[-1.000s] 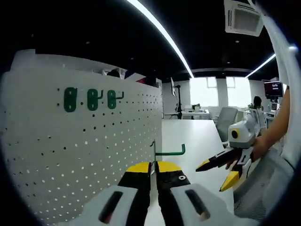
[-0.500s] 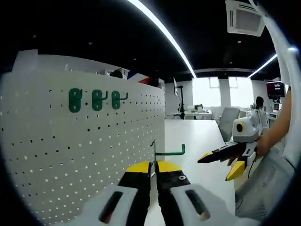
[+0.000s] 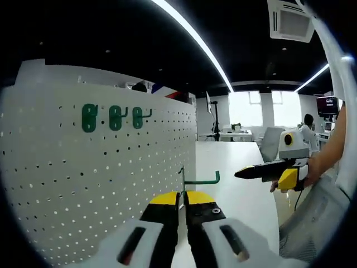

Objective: Insert the hook assembly into the mounting plate slot until the hook locks in place.

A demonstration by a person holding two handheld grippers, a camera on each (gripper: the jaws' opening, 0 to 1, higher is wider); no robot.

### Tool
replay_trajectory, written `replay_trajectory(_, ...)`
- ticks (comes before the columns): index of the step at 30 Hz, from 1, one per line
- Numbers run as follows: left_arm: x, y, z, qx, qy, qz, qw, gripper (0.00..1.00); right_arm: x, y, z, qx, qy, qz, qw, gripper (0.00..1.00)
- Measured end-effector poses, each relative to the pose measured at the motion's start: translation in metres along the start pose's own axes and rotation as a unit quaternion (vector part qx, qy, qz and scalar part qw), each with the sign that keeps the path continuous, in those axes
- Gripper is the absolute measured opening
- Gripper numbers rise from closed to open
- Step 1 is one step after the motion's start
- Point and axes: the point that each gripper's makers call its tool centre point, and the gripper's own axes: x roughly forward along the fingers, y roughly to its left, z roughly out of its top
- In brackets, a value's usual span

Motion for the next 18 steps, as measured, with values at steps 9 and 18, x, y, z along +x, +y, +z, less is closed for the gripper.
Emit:
replay_trajectory(9, -0.002, 0.001, 0.001, -0.001, -0.002, 0.004, 1.0, 0.04, 0.018, 0.009, 0.016, 0.085, -0.037, 0.024, 0.9954, 0.61)
replay_trajectory(18, -0.004, 0.001, 0.002, -0.002, -0.004, 0.006, 1.0, 0.04, 0.032, 0.017, 0.012, 0.088, -0.031, 0.038, 0.9949, 0.59)
